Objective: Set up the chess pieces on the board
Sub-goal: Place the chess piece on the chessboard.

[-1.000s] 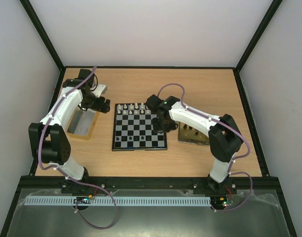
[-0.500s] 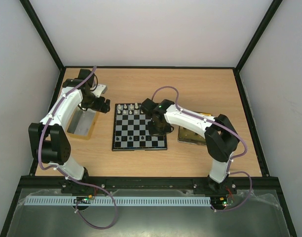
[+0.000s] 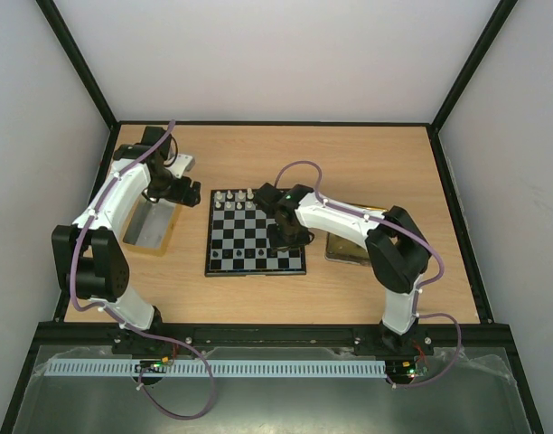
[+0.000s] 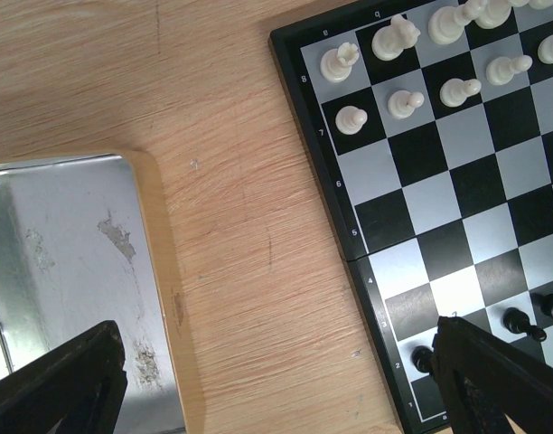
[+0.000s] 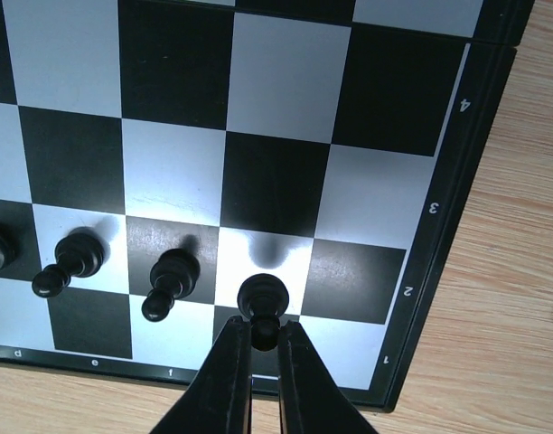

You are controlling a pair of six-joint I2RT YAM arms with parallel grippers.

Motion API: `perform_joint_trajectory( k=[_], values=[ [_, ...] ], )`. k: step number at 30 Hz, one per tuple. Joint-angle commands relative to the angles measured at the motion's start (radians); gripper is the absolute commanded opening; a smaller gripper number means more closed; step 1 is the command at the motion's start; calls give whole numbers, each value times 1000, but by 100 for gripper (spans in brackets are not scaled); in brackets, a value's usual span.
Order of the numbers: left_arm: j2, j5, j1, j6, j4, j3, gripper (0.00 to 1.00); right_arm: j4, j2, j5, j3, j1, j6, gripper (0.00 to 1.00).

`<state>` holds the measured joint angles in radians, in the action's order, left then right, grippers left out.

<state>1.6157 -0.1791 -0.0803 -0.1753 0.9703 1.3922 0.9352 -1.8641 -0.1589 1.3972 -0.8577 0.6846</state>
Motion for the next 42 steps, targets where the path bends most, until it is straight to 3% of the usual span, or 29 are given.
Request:
perform_joint_trajectory(
  k=[1, 30, 42],
  values=[
    [-26, -6, 8, 2, -3, 18, 92, -5, -19, 6, -11, -6, 9, 5],
    [-35, -10, 20, 0, -3, 6, 92, -26, -43, -5, -23, -6, 0, 6],
    [-39, -19, 20, -4, -4, -3, 92, -23, -32, -1, -17, -6, 0, 15]
  ],
)
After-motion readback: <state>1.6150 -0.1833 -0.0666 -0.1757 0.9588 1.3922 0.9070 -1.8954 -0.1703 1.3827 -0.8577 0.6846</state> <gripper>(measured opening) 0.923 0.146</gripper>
